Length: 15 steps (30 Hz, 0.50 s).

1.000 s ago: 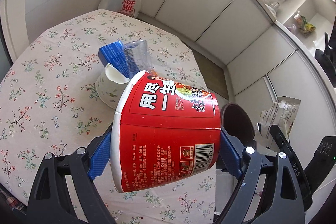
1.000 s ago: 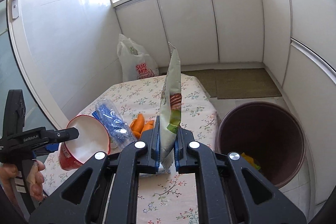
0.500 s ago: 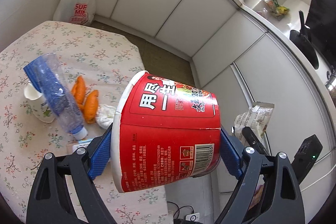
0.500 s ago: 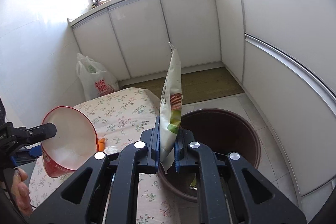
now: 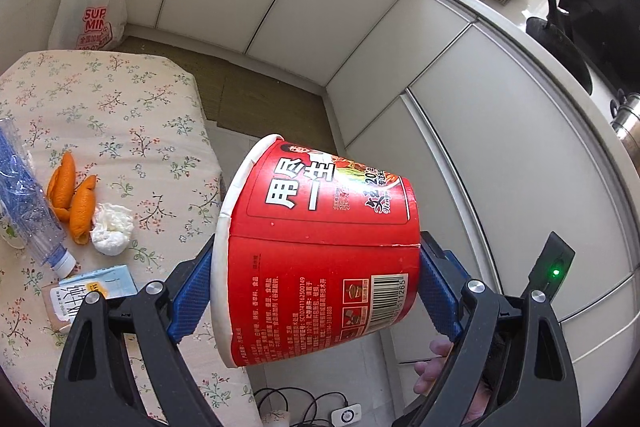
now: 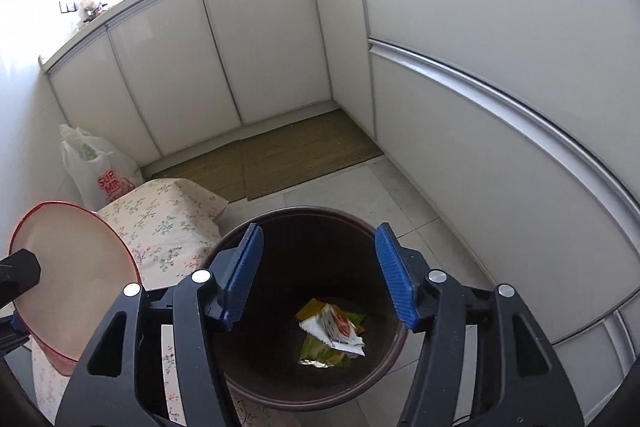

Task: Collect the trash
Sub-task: 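Carry the red cup and white wrapper over the bin and release both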

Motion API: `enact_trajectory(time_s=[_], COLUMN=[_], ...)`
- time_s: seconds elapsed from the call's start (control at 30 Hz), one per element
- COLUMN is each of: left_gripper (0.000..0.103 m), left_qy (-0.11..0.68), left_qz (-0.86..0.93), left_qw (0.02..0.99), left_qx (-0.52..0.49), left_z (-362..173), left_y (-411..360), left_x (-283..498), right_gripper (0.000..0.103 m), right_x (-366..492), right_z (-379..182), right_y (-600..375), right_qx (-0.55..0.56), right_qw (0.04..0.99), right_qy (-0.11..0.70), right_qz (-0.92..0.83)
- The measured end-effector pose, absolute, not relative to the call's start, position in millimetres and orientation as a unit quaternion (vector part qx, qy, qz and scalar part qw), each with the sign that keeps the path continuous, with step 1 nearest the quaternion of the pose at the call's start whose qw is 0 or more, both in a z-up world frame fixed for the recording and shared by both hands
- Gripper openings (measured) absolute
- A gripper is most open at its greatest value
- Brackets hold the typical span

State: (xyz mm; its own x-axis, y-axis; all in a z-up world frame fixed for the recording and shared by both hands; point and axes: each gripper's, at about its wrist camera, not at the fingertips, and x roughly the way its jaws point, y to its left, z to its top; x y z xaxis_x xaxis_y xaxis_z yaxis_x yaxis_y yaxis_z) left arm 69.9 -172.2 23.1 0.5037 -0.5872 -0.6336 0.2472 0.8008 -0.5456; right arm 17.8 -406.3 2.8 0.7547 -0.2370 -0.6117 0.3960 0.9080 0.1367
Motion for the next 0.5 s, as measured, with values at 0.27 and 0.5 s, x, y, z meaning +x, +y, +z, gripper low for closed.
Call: enact_trajectory(time_s=[0.27,0.5], left_gripper=[0.086,0.086], left_qy=[0.452,0.480], left_qz=[-0.261,-0.264], left_qw=[0.832,0.825], left_qx=[-0.186,-0.139], left_z=[12,-4], left_y=[-208,-251], left_x=[82,98], right_gripper=[0.094,0.096], right_x=[-7,-18], right_z=[6,2], right_y=[-440,-469], right_qx=[0.110,0.136], right_qw=[0.912,0.886], right_qy=[0.262,0.263], right_qz=[-0.295,-0.357])
